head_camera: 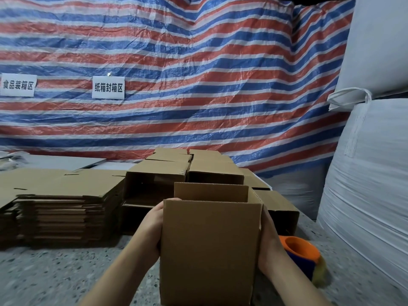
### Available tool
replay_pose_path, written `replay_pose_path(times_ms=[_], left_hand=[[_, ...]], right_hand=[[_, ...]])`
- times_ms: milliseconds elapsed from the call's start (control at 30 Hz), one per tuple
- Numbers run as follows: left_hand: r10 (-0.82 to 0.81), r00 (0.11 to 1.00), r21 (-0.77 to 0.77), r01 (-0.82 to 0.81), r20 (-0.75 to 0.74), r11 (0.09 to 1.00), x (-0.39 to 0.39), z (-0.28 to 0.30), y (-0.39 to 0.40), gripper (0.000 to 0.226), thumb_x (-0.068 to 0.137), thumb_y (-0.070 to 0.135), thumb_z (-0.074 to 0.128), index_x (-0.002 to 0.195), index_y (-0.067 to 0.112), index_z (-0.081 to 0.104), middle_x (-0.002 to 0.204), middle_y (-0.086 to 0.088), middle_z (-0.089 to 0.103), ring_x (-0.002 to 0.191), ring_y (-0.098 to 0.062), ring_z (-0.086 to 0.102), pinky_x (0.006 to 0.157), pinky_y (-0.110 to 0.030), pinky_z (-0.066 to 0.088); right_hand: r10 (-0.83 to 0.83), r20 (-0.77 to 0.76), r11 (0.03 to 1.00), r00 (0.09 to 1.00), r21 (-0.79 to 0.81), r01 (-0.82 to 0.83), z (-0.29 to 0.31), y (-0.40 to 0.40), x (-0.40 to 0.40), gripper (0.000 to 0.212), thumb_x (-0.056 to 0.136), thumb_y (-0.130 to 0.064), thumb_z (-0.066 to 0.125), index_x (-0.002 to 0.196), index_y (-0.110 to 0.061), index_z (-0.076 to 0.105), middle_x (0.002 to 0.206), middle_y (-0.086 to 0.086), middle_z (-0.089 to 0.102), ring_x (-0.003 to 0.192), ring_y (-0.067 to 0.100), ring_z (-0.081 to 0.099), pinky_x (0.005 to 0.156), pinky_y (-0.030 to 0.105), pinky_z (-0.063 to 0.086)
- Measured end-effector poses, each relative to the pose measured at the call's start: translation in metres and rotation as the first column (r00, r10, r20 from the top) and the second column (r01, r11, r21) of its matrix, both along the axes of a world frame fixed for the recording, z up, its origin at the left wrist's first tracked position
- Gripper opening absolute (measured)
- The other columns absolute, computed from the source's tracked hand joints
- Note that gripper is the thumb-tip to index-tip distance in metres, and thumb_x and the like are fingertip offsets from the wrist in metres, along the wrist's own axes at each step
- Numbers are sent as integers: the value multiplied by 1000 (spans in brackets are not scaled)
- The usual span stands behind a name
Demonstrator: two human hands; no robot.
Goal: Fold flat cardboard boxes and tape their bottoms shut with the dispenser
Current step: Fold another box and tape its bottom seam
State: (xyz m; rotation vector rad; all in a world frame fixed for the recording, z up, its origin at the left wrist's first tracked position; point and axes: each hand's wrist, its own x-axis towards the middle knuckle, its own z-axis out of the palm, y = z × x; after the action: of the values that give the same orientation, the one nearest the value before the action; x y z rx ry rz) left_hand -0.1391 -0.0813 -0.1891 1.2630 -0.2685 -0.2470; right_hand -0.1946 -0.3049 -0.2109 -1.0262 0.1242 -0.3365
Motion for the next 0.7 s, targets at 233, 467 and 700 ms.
replay_pose_path(times_ms=[233,467,700], left_hand=[[-29,998,10,28,52,1000,4,-3,1,18,94,12,61,110,8,68,77,-16,70,59,-23,67,49,-30,53],[-55,998,22,55,30,998,4,-2,3,15,96,11,57,108,5,65,71,-13,68,55,-20,65,46,-27,50],[-82,994,46,78,79,996,4,-4,4,16,95,12,59,108,6,67,74,-12,68,57,-20,64,47,-28,50]], right_hand=[[87,33,995,996,-51,-85,4,-2,-6,53,80,-64,54,85,-19,83,94,13,78,78,25,77,56,32,59],[99,-29,991,995,-89,-101,6,-5,-5,54,94,-58,49,87,-16,82,94,14,77,80,26,76,60,35,59],[102,-150,949,983,-281,-141,16,-11,-5,47,99,-38,49,65,-18,74,70,6,70,62,18,69,58,31,57]])
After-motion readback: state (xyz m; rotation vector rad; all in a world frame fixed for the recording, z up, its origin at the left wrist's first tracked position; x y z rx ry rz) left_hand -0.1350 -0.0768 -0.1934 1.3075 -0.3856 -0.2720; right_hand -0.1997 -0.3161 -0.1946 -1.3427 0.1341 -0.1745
